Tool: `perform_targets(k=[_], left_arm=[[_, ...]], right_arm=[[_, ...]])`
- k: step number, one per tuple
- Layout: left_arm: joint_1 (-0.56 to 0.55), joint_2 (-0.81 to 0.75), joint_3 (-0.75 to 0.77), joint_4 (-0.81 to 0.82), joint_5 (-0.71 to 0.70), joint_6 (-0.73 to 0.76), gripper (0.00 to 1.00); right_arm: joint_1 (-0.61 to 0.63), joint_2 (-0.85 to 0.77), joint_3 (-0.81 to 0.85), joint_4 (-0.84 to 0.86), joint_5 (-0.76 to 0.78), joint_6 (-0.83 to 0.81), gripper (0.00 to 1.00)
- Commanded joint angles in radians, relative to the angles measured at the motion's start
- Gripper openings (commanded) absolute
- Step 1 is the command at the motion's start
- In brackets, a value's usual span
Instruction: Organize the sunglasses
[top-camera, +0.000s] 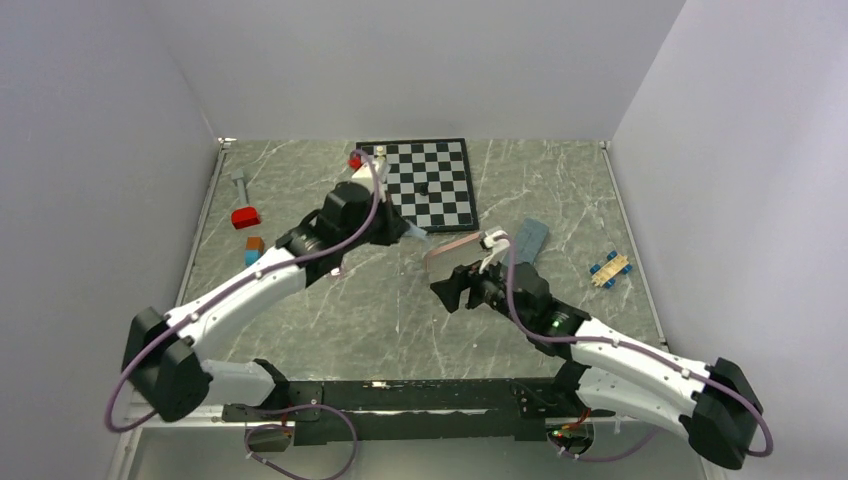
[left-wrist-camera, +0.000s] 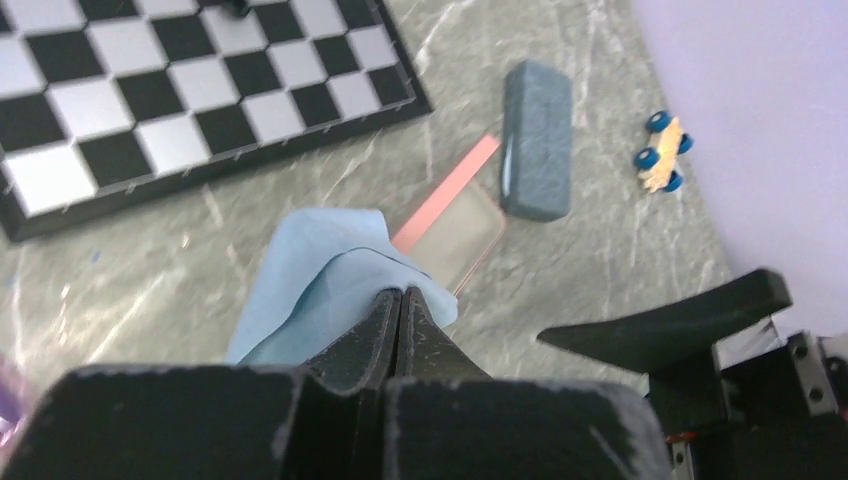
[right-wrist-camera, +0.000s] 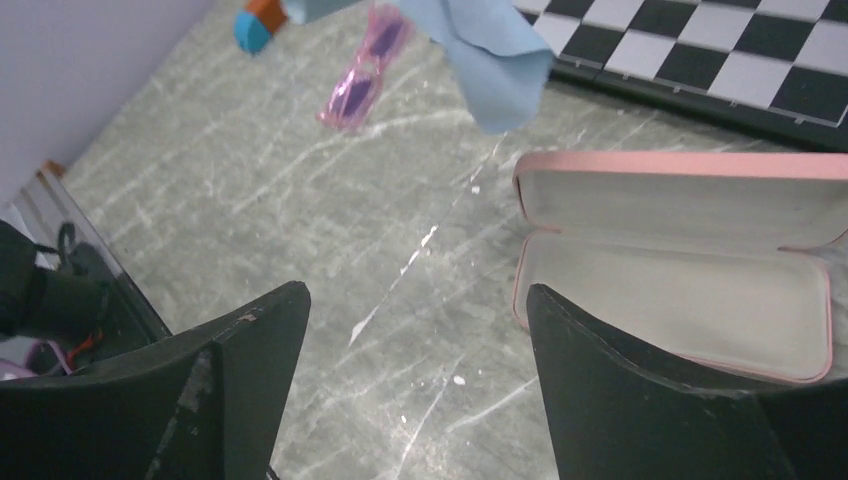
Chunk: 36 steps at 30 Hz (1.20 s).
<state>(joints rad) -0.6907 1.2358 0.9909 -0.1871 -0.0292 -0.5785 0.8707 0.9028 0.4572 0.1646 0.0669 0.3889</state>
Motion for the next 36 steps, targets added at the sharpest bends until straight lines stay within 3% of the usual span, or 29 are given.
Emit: perform_targets(k=[1,6,12,18,24,25,27,28,36], left_arm=[[-0.004,0.097,0.152,0.018,0.137,0.054,0.00],[0.003,0.094,-0.002,-0.108,0.127,0.039,0.00],[0.027,0.033,-0.229,-0.245,0.183,0.036,0.24],[0.055,0.034,-0.313,-0.275,0.156,-0.001,0.19],[0.062,0.027,-0.373,-0.234,0.180,-0.024,0.18],[0.063,0.025,-0.385,-0.214,0.196,-0.035,0.23],[0.066,0.016,-0.405,-0.165,0.221,-0.055,0.41],[0.070,0.014,-0.413,-0.144,0.230,-0.062,0.44],[0.176,-0.049,-0.522,0.060,0.347,-0.140,0.49]], right_arm=[[-0.006,-0.094,-0.059,0.155,0.083,0.038,0.87],[-0.008,-0.078,-0.046,0.119,0.105,0.021,0.88],[-0.009,0.031,0.027,0.063,0.072,0.001,0.91],[-0.012,0.158,0.107,-0.038,0.042,0.023,0.90],[-0.010,0.293,0.176,-0.154,-0.045,0.040,0.80],[-0.009,0.317,0.186,-0.171,-0.052,0.054,0.79],[-0.006,0.354,0.197,-0.192,-0.062,0.091,0.77],[-0.004,0.370,0.201,-0.190,-0.062,0.106,0.76],[0.047,0.497,0.277,-0.247,-0.023,0.110,0.72]])
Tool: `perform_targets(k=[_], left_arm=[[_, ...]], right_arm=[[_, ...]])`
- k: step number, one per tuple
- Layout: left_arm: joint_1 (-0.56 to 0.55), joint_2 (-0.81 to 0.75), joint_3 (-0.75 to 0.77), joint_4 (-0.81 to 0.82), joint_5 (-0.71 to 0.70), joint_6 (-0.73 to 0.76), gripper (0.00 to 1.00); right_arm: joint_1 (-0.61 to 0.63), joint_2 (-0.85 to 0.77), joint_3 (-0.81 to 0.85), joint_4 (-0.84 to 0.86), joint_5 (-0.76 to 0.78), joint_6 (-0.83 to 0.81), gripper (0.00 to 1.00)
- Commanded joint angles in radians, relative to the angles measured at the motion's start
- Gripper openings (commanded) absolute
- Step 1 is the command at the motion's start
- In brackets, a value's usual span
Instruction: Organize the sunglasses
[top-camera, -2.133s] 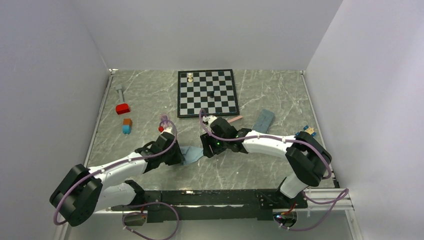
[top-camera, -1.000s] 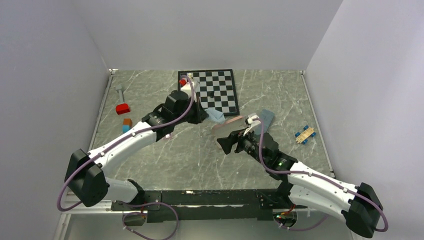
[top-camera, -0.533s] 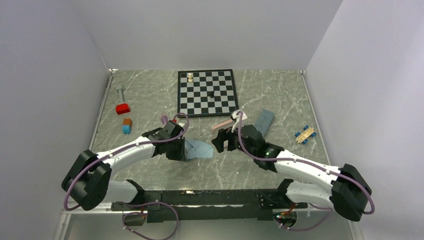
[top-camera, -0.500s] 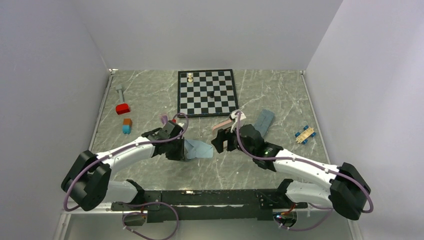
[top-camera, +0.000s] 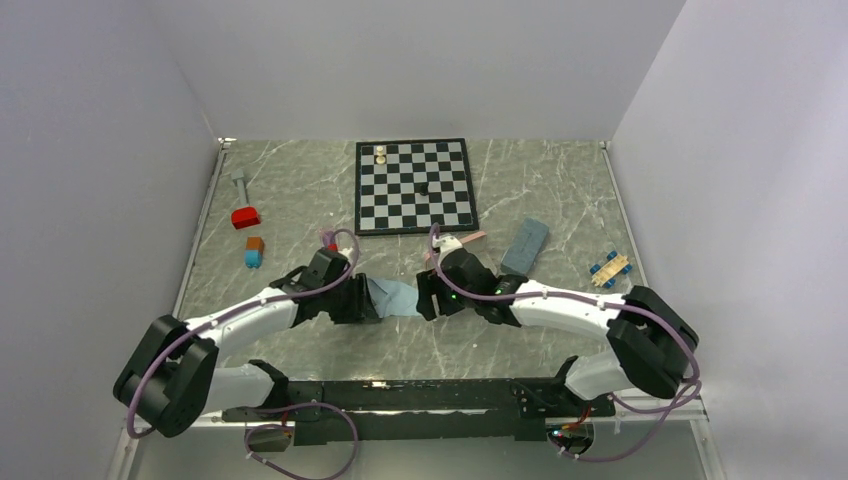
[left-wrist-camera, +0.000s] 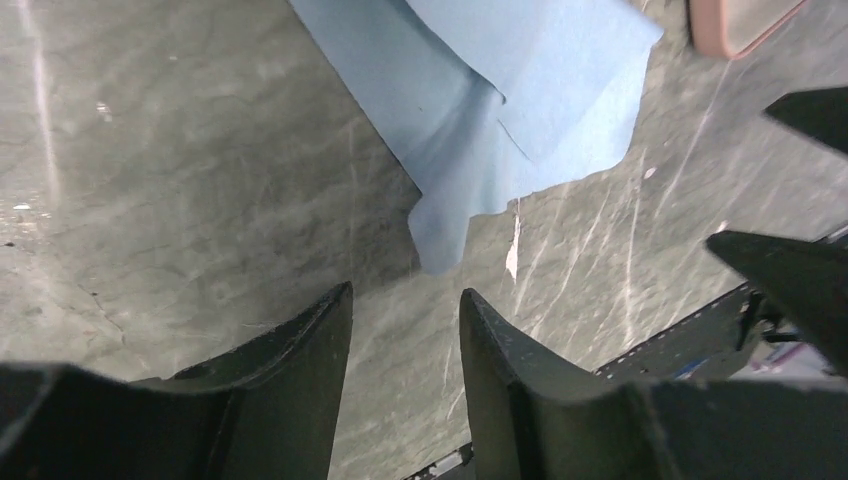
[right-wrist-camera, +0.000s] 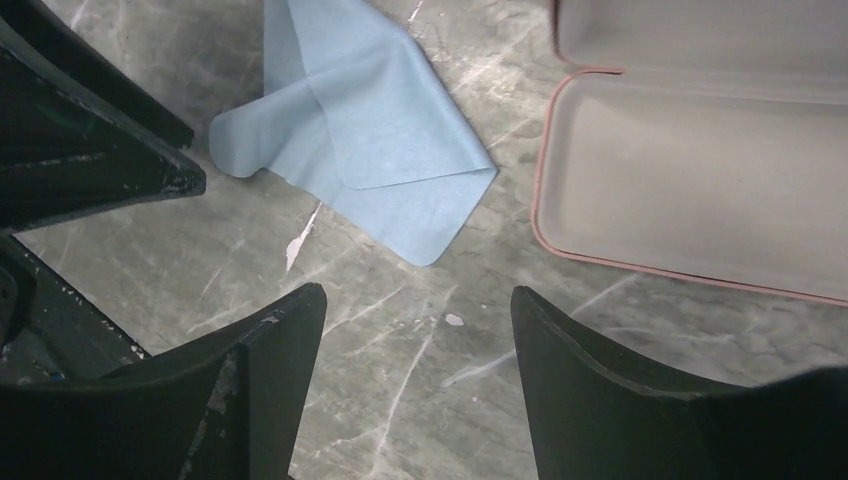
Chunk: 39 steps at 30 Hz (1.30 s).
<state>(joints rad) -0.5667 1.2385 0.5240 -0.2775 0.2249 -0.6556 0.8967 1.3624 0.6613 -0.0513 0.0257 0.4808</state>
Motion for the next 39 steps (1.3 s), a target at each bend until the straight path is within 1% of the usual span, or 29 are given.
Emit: perform_targets(k=[1,6,9,10,12,14,18,19,23,29,35,39], left_arm=[[0.065,-0.058,-0.071,0.175,0.100,-0.072,0.51],[0.084,-0.017,-0.098,0.256,0.146,-0.088,0.51],[0.086,0.017,-0.110,0.333,0.190,-0.109,0.47],[0.085,0.026,-0.111,0.346,0.201,-0.116,0.44],[0.085,0.041,-0.112,0.353,0.203,-0.123,0.35],[0.085,0.044,-0.109,0.336,0.181,-0.123,0.24],[0.087,0.014,-0.103,0.283,0.115,-0.120,0.03],[0.087,0.002,-0.105,0.280,0.100,-0.119,0.00],[0.087,-0.040,-0.114,0.266,0.060,-0.113,0.00],[0.088,-0.041,-0.119,0.244,0.063,-0.104,0.00],[0.087,-0.013,-0.137,0.270,0.095,-0.123,0.00],[0.087,-0.019,-0.134,0.269,0.090,-0.119,0.00]], right_arm=[[0.024,0.049,0.079,-0.037,0.019,0.018,0.72],[0.029,0.082,0.100,-0.044,0.017,0.020,0.72],[0.030,0.100,0.110,-0.054,0.018,0.018,0.71],[0.030,0.106,0.112,-0.055,0.015,0.017,0.70],[0.032,0.125,0.123,-0.061,0.010,0.013,0.68],[0.035,0.140,0.135,-0.073,0.013,0.012,0.66],[0.039,0.151,0.138,-0.074,0.014,0.008,0.66],[0.039,0.156,0.140,-0.077,0.015,0.007,0.65],[0.047,0.178,0.160,-0.089,0.026,0.011,0.64],[0.084,0.243,0.233,-0.149,0.104,0.034,0.62],[0.103,0.303,0.285,-0.214,0.161,0.048,0.46],[0.106,0.319,0.284,-0.214,0.173,0.049,0.45]])
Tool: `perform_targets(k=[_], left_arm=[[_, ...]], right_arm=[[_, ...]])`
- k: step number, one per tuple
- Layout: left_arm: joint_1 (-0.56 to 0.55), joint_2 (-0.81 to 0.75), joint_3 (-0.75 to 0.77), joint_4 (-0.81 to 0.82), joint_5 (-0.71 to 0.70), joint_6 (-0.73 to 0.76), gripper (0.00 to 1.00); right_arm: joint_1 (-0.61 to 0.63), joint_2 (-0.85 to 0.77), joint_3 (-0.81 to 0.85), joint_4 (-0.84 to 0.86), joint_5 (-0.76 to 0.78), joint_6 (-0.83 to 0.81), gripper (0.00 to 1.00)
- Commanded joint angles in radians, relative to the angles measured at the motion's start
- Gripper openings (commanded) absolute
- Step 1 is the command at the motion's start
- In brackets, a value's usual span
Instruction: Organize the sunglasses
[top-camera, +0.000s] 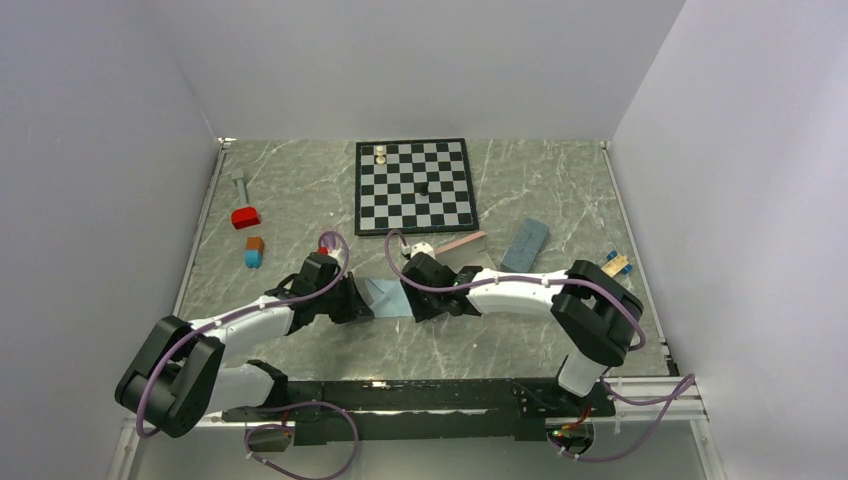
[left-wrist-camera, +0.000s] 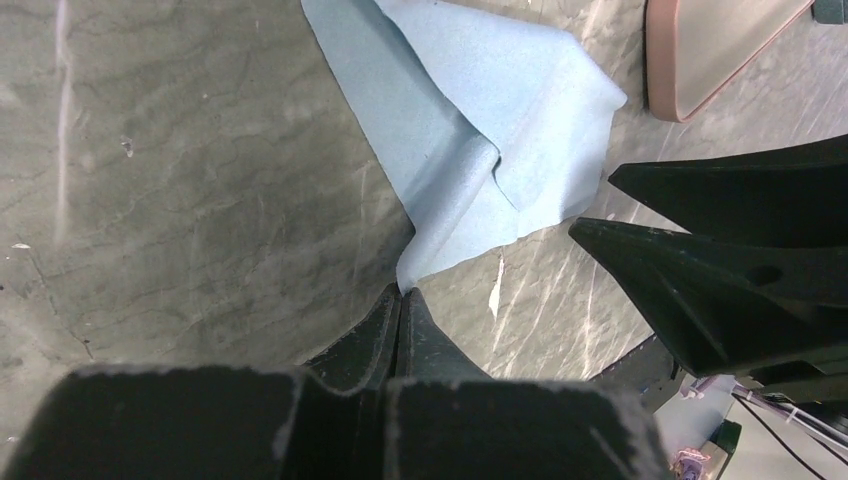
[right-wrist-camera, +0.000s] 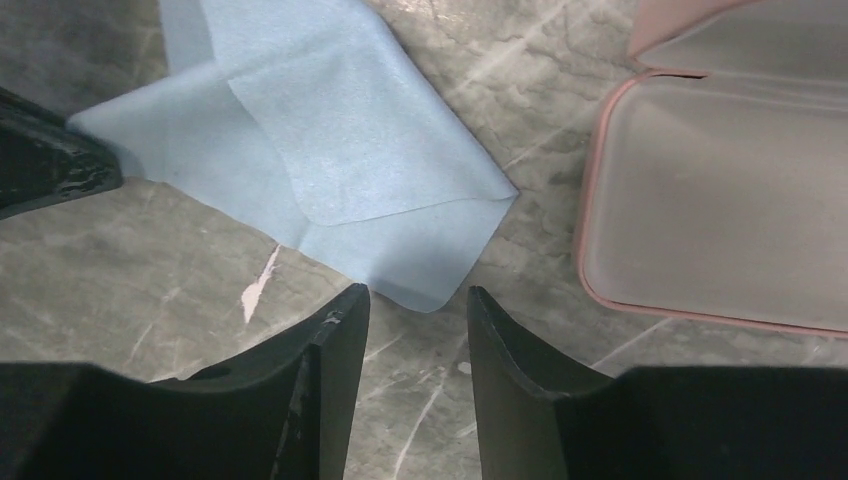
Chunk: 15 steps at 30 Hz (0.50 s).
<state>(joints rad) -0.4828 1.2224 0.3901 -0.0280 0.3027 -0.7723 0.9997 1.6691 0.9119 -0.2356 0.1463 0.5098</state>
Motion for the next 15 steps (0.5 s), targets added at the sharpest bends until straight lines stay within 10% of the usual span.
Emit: perform_targets(k=[1,15], left_arm=[[0.004,-0.005,-0.001,0.020,0.010,-0.002,0.00],[0.003,-0.007,0.003,0.057,0.038,-0.012,0.00]], right_arm=[[0.004,0.020,0.036,-0.031,0.053,0.019,0.44],[0.053,0.096,0.109,-0.088,0.106,-0.028,0.33]])
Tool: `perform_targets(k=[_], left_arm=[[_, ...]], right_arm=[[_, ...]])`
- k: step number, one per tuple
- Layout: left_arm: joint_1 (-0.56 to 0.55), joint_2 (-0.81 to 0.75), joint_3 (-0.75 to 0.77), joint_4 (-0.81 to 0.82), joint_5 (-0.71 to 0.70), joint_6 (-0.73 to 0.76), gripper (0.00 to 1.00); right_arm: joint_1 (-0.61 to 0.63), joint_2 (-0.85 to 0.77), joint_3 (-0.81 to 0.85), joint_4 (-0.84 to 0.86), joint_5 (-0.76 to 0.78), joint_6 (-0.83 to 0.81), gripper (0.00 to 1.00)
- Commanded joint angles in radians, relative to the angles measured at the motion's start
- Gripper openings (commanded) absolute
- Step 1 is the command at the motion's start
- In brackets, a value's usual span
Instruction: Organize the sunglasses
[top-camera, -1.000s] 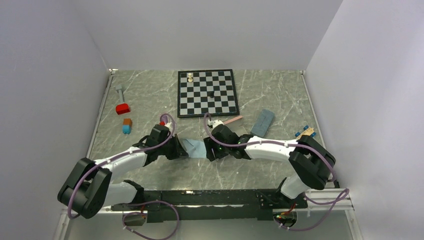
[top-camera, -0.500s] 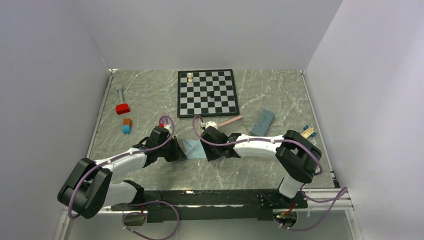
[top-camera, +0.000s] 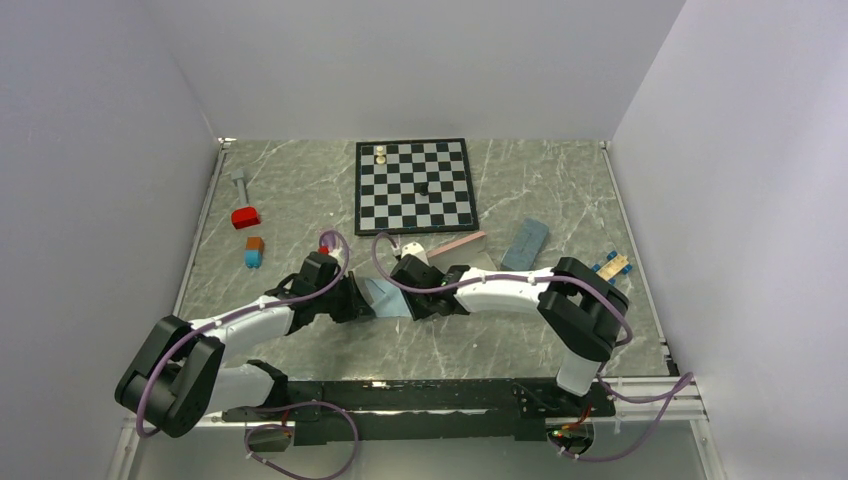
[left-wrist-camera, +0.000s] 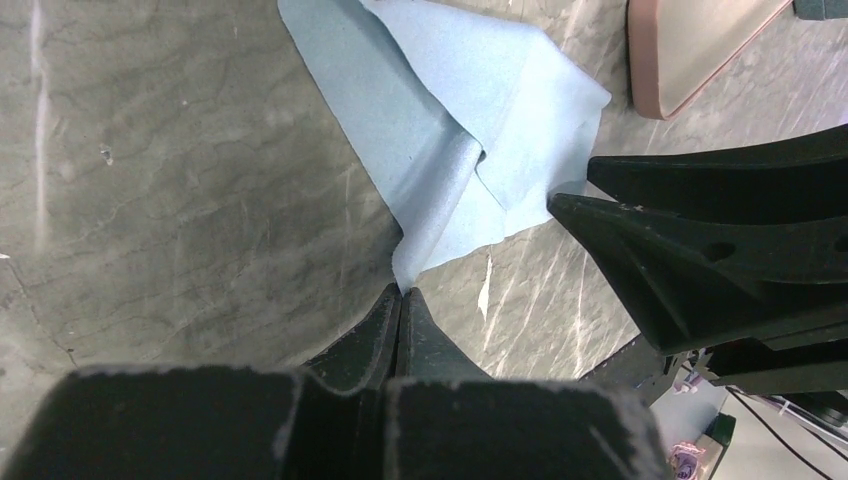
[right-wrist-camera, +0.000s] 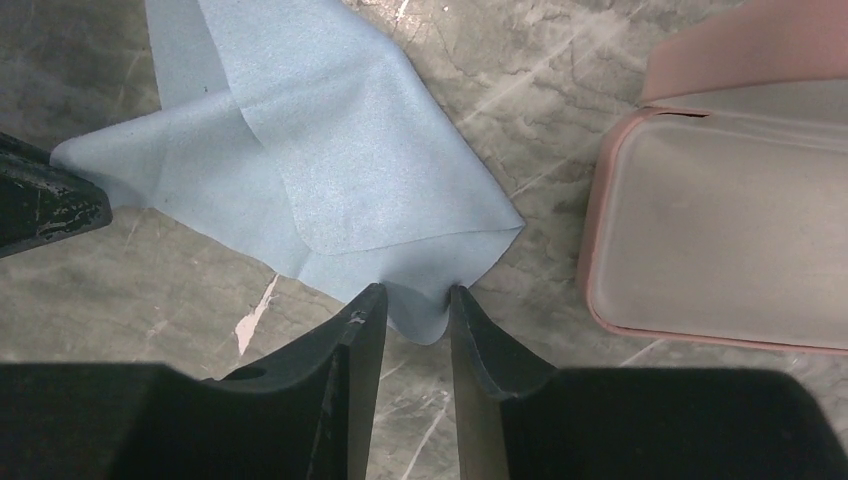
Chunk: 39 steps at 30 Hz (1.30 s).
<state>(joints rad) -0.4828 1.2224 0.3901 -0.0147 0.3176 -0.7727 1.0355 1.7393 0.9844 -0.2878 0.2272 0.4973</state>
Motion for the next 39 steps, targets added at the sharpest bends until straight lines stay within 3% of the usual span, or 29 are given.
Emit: perform_targets(k=[1,9,11,13,16,20,23,30,35,39], left_arm=[[0.003,-0.004,0.002,0.045,0.023,-0.013,0.00],[0.003,-0.004,0.000,0.044,0.023,-0.014,0.00],[0.003,-0.011,0.000,0.045,0.024,-0.014,0.00],[0.003,-0.029,-0.002,0.059,0.042,-0.016,0.00],[0.001,-0.107,-0.006,0.083,0.059,-0.008,0.00],[0.001,-0.211,0.043,-0.044,0.012,0.048,0.00],[0.001,-0.272,0.056,-0.034,0.019,0.060,0.00],[0.008,-0.251,0.153,-0.040,-0.077,0.073,0.00],[0.011,-0.195,0.219,0.004,-0.015,0.073,0.00],[0.016,-0.184,0.239,-0.077,-0.114,0.094,0.00]], right_arm=[[0.020,0.033,0.043,-0.043,0.029,-0.016,0.33],[0.039,0.055,0.061,-0.086,0.052,-0.022,0.28],[0.040,0.041,0.056,-0.082,0.051,-0.021,0.17],[0.041,0.019,0.052,-0.070,0.045,-0.026,0.00],[0.041,-0.028,0.064,-0.048,0.004,-0.052,0.00],[0.033,-0.092,0.098,-0.070,-0.062,-0.099,0.00],[-0.002,-0.115,0.141,-0.118,-0.161,-0.096,0.00],[-0.266,-0.128,0.159,-0.061,-0.546,0.013,0.00],[-0.272,-0.093,0.201,-0.100,-0.565,0.012,0.00],[-0.316,-0.073,0.190,-0.133,-0.541,0.046,0.00]])
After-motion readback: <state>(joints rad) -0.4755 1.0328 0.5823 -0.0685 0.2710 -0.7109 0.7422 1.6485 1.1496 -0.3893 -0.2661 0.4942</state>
